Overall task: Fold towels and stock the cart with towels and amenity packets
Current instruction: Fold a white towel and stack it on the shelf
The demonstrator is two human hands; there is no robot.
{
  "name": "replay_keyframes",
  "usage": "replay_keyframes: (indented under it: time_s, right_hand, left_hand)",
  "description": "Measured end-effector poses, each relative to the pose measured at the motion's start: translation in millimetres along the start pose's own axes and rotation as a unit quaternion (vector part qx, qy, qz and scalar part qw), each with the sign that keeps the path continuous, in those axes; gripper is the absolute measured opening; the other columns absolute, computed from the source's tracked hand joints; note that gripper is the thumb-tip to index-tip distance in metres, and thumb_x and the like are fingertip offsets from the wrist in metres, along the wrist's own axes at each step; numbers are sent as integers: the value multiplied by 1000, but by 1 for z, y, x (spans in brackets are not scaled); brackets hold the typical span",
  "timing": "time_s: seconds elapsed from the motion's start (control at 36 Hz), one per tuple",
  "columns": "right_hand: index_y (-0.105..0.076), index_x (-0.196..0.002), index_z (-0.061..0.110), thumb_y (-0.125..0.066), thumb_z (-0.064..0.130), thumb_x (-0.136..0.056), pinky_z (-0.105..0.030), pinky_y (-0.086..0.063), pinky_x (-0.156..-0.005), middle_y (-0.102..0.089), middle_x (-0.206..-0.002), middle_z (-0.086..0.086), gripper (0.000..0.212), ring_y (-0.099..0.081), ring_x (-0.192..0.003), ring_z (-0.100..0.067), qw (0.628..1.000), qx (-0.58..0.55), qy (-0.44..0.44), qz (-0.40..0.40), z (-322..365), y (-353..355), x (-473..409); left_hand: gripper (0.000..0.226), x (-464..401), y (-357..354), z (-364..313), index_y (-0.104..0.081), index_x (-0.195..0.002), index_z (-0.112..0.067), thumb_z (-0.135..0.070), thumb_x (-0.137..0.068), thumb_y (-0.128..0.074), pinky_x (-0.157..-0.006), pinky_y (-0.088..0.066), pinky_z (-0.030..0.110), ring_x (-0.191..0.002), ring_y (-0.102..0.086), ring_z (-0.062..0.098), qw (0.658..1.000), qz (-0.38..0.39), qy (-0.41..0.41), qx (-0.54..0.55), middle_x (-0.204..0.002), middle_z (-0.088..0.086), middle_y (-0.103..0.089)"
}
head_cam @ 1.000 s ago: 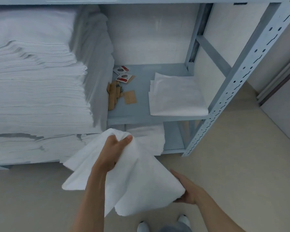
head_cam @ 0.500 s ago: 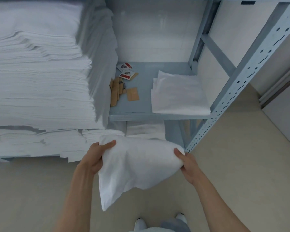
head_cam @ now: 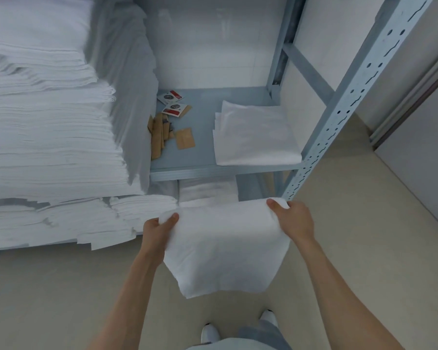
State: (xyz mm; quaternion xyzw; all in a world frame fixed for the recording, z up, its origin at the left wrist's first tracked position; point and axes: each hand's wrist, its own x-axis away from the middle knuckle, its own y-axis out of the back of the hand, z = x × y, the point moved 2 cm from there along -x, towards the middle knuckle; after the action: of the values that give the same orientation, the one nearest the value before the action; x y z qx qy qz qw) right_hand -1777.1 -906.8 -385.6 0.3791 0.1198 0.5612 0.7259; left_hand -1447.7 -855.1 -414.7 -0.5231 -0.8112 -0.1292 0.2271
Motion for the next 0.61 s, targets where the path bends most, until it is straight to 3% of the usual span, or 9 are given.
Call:
replay_keyframes:
  time_s: [0.08,0.14,0.22,0.31,0.36,0.47,0.56,0.61]
  right_hand:
    - [-59,-75,12,-61,64,-85,-29,-38,-59,-66,-81,-6,54,-66,-82,-30,998,46,-42,-5,-15,0,3]
    - [-63,-103,9,-64,62,-84,-30,-38,-68,-68,-104,-10,57,-65,-100,-31,996,43,-72,-2,-24,0,3]
    - [-45,-136,5,-72,54,-83,-29,-36,-80,-56,-135,-14,77,-55,-122,-31,995,-5,-96,25,-35,3,3]
    - [-42,-140,13,-79,50,-78,-28,-41,-86,-52,-138,-9,81,-53,-123,-26,990,-52,-84,96,-44,3,5]
    - [-48,-133,23,-83,46,-75,-30,-43,-83,-51,-131,-1,72,-53,-118,-20,984,-56,-67,154,-48,4,9]
    - [-59,-117,29,-89,22,-69,-37,-54,-88,-60,-122,1,58,-60,-106,-18,965,-25,-18,259,-52,1,18]
    - [-53,-125,29,-86,9,-68,-40,-54,-87,-54,-128,-9,70,-57,-109,-27,961,42,5,274,-55,-2,23]
    - [-43,-138,34,-82,10,-70,-30,-51,-71,-40,-134,-12,82,-51,-109,-29,952,110,12,286,-57,-6,25]
  left_hand:
    - [18,-3,-8,1,-71,-88,5,-12,-87,-75,-86,-56,52,-88,-70,39,1000,-1,9,-14,-94,25,-73]
    - [18,-5,-11,4,-72,-86,4,-14,-85,-77,-83,-58,51,-88,-71,40,999,-6,15,-35,-94,25,-74]
    - [21,-13,-13,5,-73,-87,0,-16,-80,-82,-68,-61,37,-86,-73,36,998,-16,21,-65,-91,18,-75]
    - [59,-20,-15,2,-60,-119,0,-24,-73,-89,-85,-59,48,-100,-68,37,991,-36,15,-126,-114,19,-67]
    - [59,-20,-16,-3,-56,-118,-13,-25,-72,-90,-82,-57,45,-97,-67,33,984,-36,-11,-172,-112,14,-65]
    - [30,-19,-20,-11,-76,-94,-21,-25,-68,-91,-65,-50,24,-74,-65,17,968,105,-38,-225,-92,7,-75]
    - [31,-18,-20,-7,-80,-92,-26,-22,-64,-93,-88,-47,23,-99,-64,8,934,195,-43,-297,-103,-12,-73]
    - [41,-15,-20,-1,-79,-97,-27,-14,-61,-94,-95,-45,26,-109,-62,11,920,221,-43,-322,-109,-15,-70]
